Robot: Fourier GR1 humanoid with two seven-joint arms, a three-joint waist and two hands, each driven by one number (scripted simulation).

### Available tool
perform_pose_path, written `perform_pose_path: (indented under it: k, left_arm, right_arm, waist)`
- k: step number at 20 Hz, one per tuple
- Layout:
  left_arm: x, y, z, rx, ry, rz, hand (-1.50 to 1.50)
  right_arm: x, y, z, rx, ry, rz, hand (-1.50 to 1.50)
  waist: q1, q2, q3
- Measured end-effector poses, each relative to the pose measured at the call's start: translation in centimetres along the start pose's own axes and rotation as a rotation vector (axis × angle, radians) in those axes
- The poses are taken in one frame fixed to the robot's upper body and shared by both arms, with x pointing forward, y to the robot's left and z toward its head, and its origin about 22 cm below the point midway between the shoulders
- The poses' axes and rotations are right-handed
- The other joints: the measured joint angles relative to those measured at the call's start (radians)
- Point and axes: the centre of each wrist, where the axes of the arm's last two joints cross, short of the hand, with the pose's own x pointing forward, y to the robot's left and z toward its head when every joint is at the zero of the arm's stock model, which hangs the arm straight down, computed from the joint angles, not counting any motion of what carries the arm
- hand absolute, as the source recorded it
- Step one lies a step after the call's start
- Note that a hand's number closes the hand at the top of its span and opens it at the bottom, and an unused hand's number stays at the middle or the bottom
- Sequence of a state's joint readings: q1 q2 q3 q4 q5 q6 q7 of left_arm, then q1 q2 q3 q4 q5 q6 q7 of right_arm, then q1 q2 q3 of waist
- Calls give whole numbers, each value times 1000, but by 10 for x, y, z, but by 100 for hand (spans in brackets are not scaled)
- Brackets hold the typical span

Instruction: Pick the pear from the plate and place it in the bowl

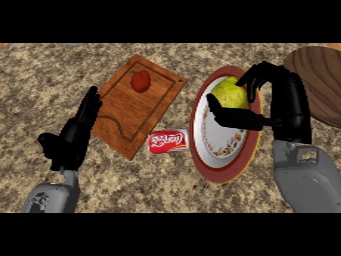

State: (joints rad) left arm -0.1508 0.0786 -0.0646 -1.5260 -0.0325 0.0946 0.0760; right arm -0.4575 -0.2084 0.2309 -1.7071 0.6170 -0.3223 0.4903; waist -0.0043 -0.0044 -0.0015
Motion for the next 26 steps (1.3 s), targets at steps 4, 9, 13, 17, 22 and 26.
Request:
perform_pose_path:
  k: [4, 9, 13, 17, 22, 26]
  left_arm:
    - [2, 0, 2, 2, 5, 1, 0]
    - [1, -5, 1, -8, -2, -1, 0]
    - [1, -4, 3, -12, -3, 3, 0]
    - [0, -2, 1, -8, -6, 4, 0]
    - [0, 3, 1, -16, -4, 2, 0]
    - [4, -5, -3, -19, -8, 1, 0]
  right_arm:
    - [35, -28, -19, -55, 24, 81, 150]
    - [57, -50, -47, -107, 71, 133, 150]
    - [63, -69, -71, -153, 107, 158, 150]
    - [55, -82, -95, -174, 150, 169, 150]
    - [26, -100, -118, -201, 216, 300, 150]
    - [-4, -110, -134, -200, 263, 440, 150]
  waist:
    - [2, 0, 0]
    - [6, 3, 1]
    - [9, 4, 1]
    - [10, 5, 1]
    - [13, 7, 1]
    - [17, 9, 1]
